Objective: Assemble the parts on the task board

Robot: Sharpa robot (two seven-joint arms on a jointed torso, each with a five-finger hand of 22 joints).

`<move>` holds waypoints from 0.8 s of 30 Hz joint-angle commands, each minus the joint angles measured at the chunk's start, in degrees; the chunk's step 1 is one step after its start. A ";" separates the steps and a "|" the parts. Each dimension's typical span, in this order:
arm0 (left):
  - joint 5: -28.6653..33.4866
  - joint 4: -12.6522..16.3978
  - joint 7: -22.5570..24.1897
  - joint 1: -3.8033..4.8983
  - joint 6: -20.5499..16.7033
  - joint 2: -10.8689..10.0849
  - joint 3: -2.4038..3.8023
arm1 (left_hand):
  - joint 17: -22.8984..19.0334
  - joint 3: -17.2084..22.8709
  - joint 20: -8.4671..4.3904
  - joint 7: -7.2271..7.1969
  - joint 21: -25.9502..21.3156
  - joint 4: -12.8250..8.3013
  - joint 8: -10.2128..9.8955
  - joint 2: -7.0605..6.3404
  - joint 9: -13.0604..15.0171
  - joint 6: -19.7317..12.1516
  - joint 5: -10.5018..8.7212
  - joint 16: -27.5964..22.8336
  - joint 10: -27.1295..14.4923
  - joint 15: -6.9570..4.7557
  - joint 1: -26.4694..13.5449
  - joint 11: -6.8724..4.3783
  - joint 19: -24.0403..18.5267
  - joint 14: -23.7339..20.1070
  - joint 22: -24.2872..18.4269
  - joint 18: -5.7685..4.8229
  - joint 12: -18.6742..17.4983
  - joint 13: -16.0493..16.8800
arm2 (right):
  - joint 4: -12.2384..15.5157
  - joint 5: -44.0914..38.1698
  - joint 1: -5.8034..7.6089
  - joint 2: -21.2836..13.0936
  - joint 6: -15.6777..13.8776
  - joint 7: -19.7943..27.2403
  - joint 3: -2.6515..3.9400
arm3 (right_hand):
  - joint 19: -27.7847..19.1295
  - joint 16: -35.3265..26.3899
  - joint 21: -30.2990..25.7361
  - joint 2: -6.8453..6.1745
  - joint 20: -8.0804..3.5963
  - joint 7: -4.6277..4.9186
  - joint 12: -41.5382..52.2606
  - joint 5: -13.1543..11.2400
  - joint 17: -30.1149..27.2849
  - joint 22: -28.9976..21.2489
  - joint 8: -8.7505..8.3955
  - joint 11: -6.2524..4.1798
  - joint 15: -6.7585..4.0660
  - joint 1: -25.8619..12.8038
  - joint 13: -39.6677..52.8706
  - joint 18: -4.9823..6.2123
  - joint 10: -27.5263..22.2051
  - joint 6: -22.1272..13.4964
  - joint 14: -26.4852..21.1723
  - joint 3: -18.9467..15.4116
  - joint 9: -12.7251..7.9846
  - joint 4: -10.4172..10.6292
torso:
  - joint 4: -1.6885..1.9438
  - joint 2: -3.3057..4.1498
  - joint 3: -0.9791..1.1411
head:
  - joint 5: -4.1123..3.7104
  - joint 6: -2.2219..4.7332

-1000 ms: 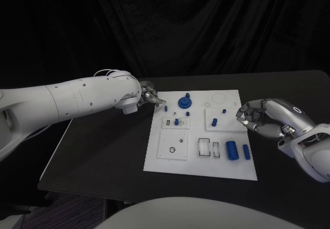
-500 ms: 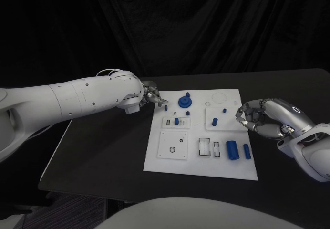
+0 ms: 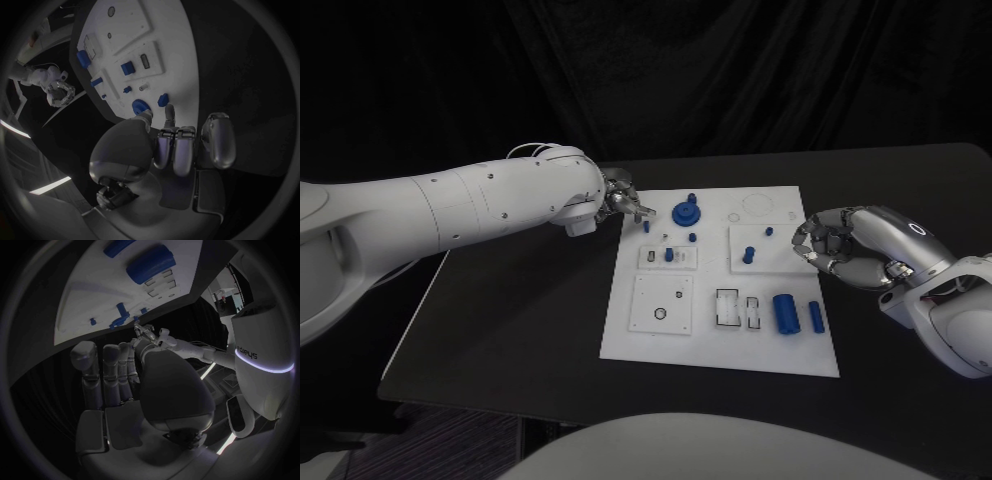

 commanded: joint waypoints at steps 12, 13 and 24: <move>0.03 -1.49 -0.06 0.08 2.19 1.02 0.03 | 15.09 -0.10 0.61 -0.28 -0.45 -0.65 -0.15 0.82 0.16 0.77 0.75 -0.03 5.95 0.41 1.03 0.20 -0.09 6.05 10.38 0.06 0.15 15.02 | -0.21 -0.12 0.05 0.26 0.74 -0.84 0.03 | -0.37 -0.43 -0.39 0.34 0.17 0.09 -0.26 0.42 -0.13 5.63 -0.08 0.05 -0.10 0.33 -0.08 1.11 0.07 -0.35 -0.46 0.22 0.04 -0.05 | -0.04 0.10 -0.04 | 0.12 0.00; 0.03 -1.55 -0.07 0.08 2.29 1.08 0.03 | 15.09 -0.09 0.61 -0.30 -0.45 -0.68 -0.12 0.84 0.19 0.85 0.79 -0.03 5.95 0.40 1.06 0.19 -0.09 6.05 10.37 0.06 0.15 15.02 | -0.24 -0.12 0.05 0.28 0.75 -0.83 0.03 | -0.36 -0.44 -0.41 0.33 0.17 0.10 -0.28 0.52 -0.14 5.63 -0.07 0.06 -0.10 0.36 -0.10 1.11 0.07 -0.35 -0.46 0.22 0.05 -0.06 | -0.05 0.12 -0.06 | 0.16 0.00; 0.03 -1.77 0.01 0.04 3.02 1.54 0.02 | 15.09 -0.04 0.61 -0.38 -0.55 -0.88 -0.02 0.89 0.31 1.07 0.98 -0.03 5.95 0.37 1.26 0.14 -0.15 6.05 10.35 0.09 0.15 15.02 | -0.48 -0.12 0.04 0.48 0.90 -0.88 0.03 | -0.35 -0.46 -0.43 0.32 0.17 0.11 -0.30 0.62 -0.15 5.63 -0.06 0.07 -0.10 0.39 -0.11 1.11 0.07 -0.36 -0.45 0.23 0.06 -0.07 | 0.01 0.16 -0.12 | 0.05 0.00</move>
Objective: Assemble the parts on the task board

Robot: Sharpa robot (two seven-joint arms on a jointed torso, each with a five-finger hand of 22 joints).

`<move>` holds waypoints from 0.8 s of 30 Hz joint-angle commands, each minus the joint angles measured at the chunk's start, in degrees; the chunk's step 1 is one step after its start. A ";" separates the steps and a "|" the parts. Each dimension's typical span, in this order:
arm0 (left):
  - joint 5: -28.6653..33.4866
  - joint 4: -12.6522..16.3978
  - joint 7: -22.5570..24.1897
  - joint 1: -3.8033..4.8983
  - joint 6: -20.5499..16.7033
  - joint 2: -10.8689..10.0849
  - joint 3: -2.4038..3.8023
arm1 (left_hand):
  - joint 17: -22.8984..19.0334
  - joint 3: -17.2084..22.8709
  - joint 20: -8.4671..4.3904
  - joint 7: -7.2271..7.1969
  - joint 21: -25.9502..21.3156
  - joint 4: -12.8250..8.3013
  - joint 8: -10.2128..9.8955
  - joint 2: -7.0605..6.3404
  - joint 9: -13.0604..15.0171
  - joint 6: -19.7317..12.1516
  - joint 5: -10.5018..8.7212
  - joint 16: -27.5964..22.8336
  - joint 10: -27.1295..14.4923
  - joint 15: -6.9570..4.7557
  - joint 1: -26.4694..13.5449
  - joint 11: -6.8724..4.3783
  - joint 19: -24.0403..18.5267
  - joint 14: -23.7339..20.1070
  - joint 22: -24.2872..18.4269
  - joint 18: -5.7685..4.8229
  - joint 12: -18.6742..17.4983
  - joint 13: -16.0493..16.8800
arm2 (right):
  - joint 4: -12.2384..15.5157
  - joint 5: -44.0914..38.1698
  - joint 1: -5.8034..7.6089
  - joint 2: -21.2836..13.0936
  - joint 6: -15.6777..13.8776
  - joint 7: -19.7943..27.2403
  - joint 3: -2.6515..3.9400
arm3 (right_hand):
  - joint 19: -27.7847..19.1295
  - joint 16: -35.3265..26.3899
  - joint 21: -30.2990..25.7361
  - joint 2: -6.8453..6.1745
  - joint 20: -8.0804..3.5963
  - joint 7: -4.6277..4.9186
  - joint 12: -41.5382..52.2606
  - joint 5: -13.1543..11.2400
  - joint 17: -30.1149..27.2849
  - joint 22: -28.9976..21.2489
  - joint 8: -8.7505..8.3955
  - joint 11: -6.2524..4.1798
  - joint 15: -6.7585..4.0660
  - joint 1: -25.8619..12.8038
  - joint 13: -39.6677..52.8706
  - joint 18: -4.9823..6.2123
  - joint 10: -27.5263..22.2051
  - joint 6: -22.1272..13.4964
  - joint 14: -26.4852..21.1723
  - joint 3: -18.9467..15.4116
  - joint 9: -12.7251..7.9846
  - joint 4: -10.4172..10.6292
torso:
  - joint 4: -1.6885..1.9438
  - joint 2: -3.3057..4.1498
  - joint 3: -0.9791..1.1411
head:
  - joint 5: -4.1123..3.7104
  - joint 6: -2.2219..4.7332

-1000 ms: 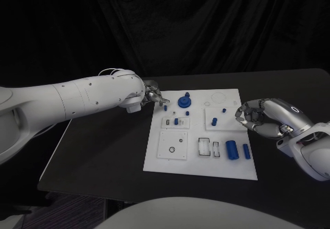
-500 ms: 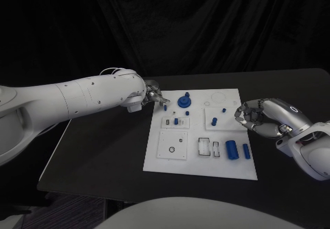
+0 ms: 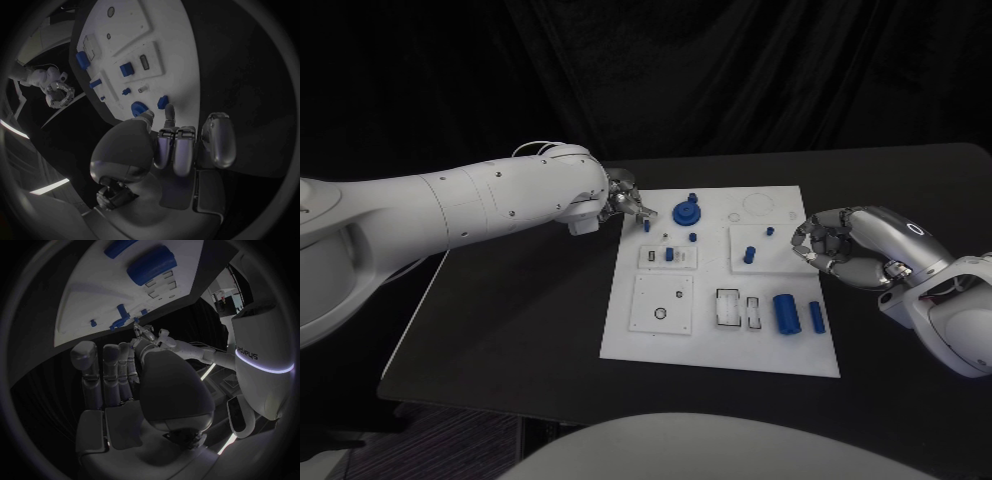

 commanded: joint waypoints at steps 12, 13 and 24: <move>0.07 -0.17 -0.47 -0.03 1.87 0.14 0.05 | 15.09 0.04 0.39 -0.25 -0.47 -0.43 0.07 0.16 0.21 0.65 0.60 -0.03 5.95 0.34 0.65 0.08 -0.02 6.05 10.31 0.12 0.15 15.02 | -0.19 -0.12 0.03 0.06 0.69 -1.47 0.03 | -0.64 -0.72 -0.93 -0.17 0.21 0.30 -0.44 0.05 -0.56 5.46 -0.23 0.20 0.00 0.12 -0.17 1.20 -0.03 -0.70 -0.76 -0.05 0.00 0.10 | -0.01 0.05 0.00 | -0.13 0.00; 0.07 -0.18 -0.51 -0.03 1.86 0.15 0.05 | 15.09 0.07 0.39 -0.28 -0.46 -0.53 0.08 0.17 0.24 0.68 0.69 -0.03 5.95 0.32 0.74 0.06 -0.02 6.05 10.31 0.12 0.15 15.02 | -0.21 -0.12 0.03 0.08 0.72 -1.50 0.03 | -0.67 -0.78 -1.03 -0.21 0.22 0.34 -0.46 -0.07 -0.61 5.44 -0.30 0.23 0.01 0.13 -0.19 1.21 -0.04 -0.80 -0.79 -0.08 -0.02 0.12 | -0.02 0.06 0.01 | -0.11 0.00; 0.07 -0.22 -0.64 -0.05 2.03 0.23 0.05 | 15.09 0.10 0.38 -0.29 -0.58 -0.63 0.06 0.16 0.27 0.68 0.78 -0.03 5.95 0.31 0.84 0.04 -0.08 6.05 10.28 0.15 0.15 15.02 | -0.37 -0.12 0.03 0.26 1.04 -1.61 0.03 | -0.85 -1.24 -1.71 -0.57 0.34 0.64 -0.55 -1.30 -1.07 5.30 -0.79 0.45 0.19 0.17 -0.25 1.27 -0.14 -1.44 -1.06 -0.38 -0.25 0.29 | 0.03 0.12 -0.03 | -0.02 0.00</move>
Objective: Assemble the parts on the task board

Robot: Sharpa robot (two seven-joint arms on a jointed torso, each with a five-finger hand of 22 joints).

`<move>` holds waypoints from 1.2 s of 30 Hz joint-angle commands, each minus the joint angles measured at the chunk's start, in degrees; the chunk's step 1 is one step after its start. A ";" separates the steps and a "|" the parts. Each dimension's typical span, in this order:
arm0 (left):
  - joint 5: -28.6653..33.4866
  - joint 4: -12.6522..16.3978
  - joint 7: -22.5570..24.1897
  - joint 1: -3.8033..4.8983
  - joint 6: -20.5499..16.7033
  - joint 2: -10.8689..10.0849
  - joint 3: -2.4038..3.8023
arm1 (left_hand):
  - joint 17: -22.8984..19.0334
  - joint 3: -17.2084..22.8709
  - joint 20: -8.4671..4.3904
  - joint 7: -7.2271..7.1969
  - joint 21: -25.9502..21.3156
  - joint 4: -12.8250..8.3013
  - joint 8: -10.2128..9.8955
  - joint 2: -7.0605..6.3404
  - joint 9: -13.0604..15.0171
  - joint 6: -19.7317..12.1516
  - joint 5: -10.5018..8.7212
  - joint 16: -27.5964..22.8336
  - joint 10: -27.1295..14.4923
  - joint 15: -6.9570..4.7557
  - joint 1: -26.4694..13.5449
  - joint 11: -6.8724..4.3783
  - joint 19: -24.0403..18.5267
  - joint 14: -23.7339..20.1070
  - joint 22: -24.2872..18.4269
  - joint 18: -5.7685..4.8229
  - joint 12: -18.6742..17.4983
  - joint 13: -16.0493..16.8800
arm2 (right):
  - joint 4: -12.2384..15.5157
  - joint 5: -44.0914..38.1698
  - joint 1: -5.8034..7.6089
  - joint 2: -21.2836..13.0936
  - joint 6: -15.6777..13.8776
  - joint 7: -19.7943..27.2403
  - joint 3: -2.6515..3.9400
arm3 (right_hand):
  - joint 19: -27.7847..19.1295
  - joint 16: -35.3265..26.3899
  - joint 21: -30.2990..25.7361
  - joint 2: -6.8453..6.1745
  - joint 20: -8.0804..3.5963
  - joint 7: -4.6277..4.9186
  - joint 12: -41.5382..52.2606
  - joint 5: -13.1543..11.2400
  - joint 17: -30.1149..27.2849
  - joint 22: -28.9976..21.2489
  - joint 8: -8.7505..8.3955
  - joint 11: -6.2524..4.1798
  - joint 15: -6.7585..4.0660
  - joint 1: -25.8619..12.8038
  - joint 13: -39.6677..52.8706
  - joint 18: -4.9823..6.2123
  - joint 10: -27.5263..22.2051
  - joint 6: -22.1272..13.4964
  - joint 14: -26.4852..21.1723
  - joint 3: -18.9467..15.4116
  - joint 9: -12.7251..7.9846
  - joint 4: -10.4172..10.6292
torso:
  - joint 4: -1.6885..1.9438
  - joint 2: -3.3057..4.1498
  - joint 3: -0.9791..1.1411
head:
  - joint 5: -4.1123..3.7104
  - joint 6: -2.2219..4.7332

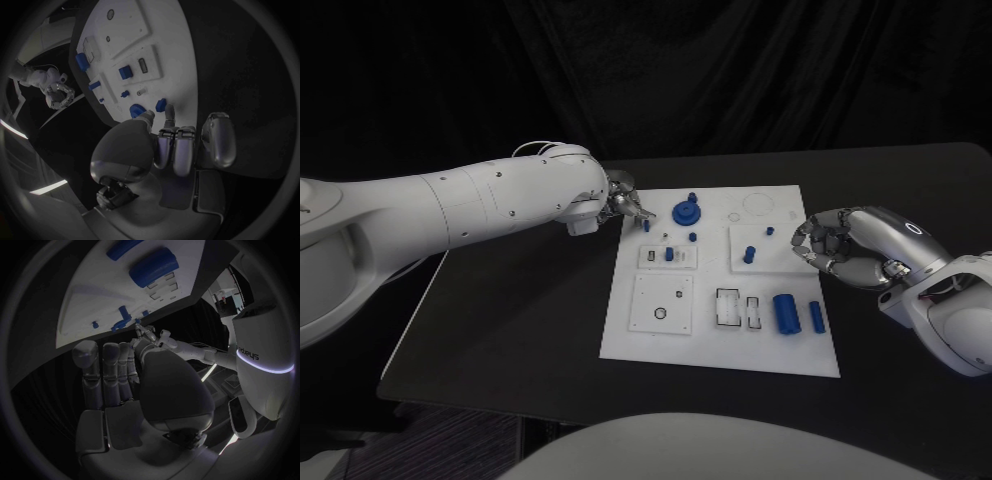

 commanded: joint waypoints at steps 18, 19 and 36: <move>0.08 0.24 0.01 -0.05 1.34 0.19 0.05 | 15.09 0.18 0.35 -0.16 -0.63 -0.64 0.02 -0.02 0.18 0.51 0.58 -0.03 5.95 0.26 1.00 -0.02 -0.22 6.05 10.20 0.21 0.15 15.02 | -0.19 -0.13 0.02 0.09 1.36 -1.94 0.03 | -1.20 -1.82 -2.46 -1.25 0.51 0.93 -0.51 -2.32 -1.52 4.84 -4.41 1.12 0.52 0.22 -0.21 0.62 -0.60 -2.72 -1.48 -0.53 -2.32 1.28 | 0.06 0.05 0.00 | 0.00 0.00; 0.08 0.24 0.01 -0.05 1.37 0.19 0.05 | 15.09 0.18 0.35 -0.16 -0.63 -0.64 0.02 -0.02 0.18 0.51 0.58 -0.03 5.95 0.26 1.00 -0.02 -0.22 6.05 10.20 0.21 0.15 15.02 | -0.19 -0.13 0.02 0.10 1.37 -1.94 0.03 | -1.28 -1.97 -2.72 -1.20 0.54 0.95 -0.53 -2.35 -1.69 4.79 -4.65 1.13 0.54 0.28 -0.22 0.67 -0.62 -2.63 -1.57 -0.48 -2.47 1.34 | 0.05 0.04 -0.02 | 0.01 0.00; 0.08 0.16 0.69 -0.08 1.68 0.28 0.05 | 15.09 3.62 0.10 -0.41 -1.00 -3.80 -1.15 -0.06 0.49 0.36 8.03 -0.03 5.95 0.03 3.33 -0.27 -0.47 6.05 10.12 0.27 0.15 15.02 | -0.46 -0.13 0.02 0.16 1.66 -2.03 0.03 | -1.32 -2.22 -3.20 -1.20 0.59 0.92 -0.66 -1.95 -1.92 4.72 -5.40 1.11 0.54 0.95 -0.33 0.74 -0.71 -1.90 -1.70 -0.26 -2.94 1.20 | 0.04 0.07 -0.02 | 0.06 0.00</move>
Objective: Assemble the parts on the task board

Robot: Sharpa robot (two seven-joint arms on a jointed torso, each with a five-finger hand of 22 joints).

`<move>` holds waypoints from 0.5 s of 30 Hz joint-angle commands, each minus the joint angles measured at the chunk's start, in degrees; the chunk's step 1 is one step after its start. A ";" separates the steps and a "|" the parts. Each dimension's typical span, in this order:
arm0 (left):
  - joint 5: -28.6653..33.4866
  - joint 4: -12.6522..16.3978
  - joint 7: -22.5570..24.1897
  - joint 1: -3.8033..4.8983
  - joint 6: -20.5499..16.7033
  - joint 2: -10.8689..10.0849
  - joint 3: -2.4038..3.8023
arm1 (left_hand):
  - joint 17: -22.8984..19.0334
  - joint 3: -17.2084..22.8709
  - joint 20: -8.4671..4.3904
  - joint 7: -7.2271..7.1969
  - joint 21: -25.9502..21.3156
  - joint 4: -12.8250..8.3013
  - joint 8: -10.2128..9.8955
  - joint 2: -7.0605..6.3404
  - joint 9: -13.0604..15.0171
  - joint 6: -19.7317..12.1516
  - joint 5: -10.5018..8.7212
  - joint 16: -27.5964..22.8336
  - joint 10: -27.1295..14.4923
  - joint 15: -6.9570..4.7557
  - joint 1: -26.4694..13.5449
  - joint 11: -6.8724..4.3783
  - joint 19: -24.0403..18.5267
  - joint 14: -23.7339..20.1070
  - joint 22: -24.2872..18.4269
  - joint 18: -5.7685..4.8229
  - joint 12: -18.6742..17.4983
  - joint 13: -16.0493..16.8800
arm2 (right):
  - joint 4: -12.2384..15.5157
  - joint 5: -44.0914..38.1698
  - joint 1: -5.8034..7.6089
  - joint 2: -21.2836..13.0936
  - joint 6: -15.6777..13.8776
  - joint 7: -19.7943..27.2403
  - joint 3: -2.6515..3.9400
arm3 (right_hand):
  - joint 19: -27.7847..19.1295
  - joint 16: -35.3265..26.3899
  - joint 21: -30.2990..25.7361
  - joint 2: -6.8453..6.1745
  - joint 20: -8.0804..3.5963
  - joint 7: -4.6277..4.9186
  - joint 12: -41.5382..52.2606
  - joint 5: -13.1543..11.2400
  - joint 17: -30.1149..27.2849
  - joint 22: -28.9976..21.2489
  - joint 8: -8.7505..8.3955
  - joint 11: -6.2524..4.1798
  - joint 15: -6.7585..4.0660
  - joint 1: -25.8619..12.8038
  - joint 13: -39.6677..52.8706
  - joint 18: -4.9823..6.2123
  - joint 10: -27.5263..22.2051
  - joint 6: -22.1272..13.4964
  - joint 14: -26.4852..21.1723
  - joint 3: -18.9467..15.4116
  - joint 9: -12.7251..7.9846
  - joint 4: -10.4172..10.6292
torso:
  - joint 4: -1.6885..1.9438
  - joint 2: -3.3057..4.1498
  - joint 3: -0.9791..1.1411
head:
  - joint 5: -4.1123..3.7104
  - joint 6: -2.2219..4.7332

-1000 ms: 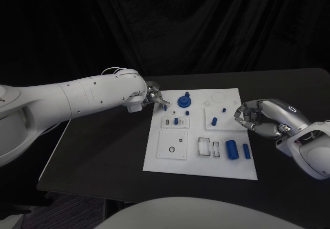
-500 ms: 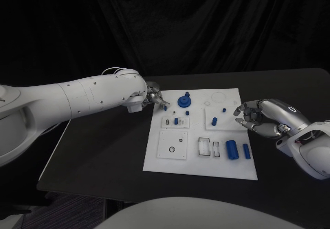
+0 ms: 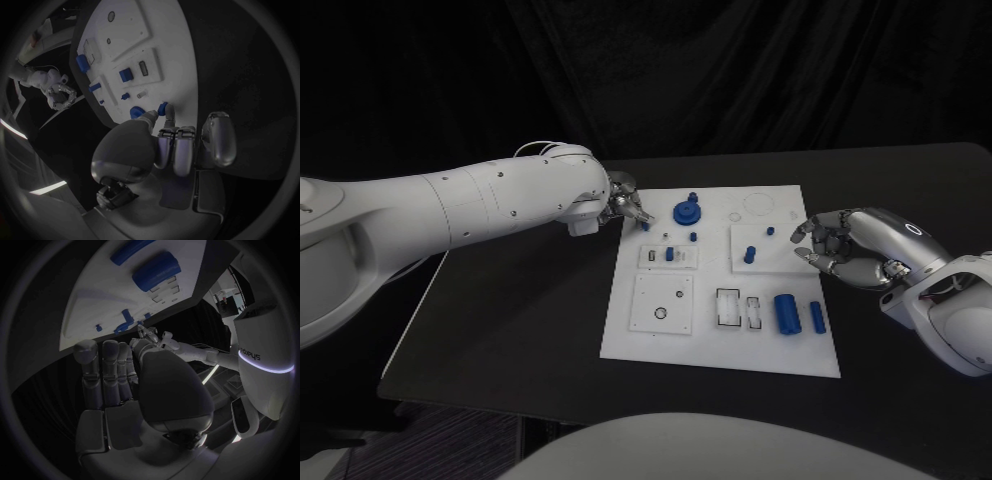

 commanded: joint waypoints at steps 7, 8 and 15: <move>0.10 0.02 1.05 -0.08 0.84 0.18 0.04 | 15.10 3.43 -0.17 -0.28 -0.40 -1.75 -0.74 -0.74 0.26 0.30 3.50 -0.03 5.95 -0.01 1.28 -0.35 -0.33 6.05 10.10 0.29 0.15 15.02 | -0.04 -0.13 0.02 0.07 0.66 -1.06 0.03 | -0.29 -0.24 -0.25 0.06 -0.02 -0.13 -0.24 0.15 -0.08 4.68 -0.28 0.34 0.15 0.48 -0.07 0.76 -0.24 0.48 -0.41 0.18 -0.11 0.15 | 0.01 0.01 -0.03 | 0.04 0.00; 0.10 0.01 1.05 -0.08 0.88 0.19 0.04 | 15.10 4.31 -0.17 -0.29 -0.53 -2.19 -0.86 -0.96 0.28 0.33 4.09 -0.03 5.95 -0.03 1.39 -0.35 -0.41 6.05 10.07 0.31 0.15 15.02 | -0.05 -0.13 0.02 0.07 0.69 -1.08 0.03 | -0.27 -0.24 -0.30 0.15 -0.02 -0.13 -0.27 0.33 -0.09 4.68 -0.38 0.35 0.15 0.60 -0.10 0.77 -0.23 0.68 -0.40 0.25 -0.17 0.14 | 0.01 0.01 -0.03 | 0.05 0.00; 0.10 -0.02 1.06 -0.12 1.04 0.16 0.04 | 15.10 8.00 -0.20 -0.26 -0.67 -3.72 -1.18 -2.05 0.36 0.75 6.26 -0.03 5.95 -0.01 1.01 -0.37 -0.54 6.05 10.03 0.34 0.15 15.02 | -0.14 -0.13 0.02 0.14 0.92 -1.18 0.03 | -0.25 -0.26 -0.32 0.19 -0.02 -0.13 -0.28 0.43 -0.11 4.69 -0.44 0.35 0.15 0.65 -0.12 0.77 -0.22 0.76 -0.41 0.28 -0.21 0.13 | -0.02 0.04 0.02 | 0.12 0.00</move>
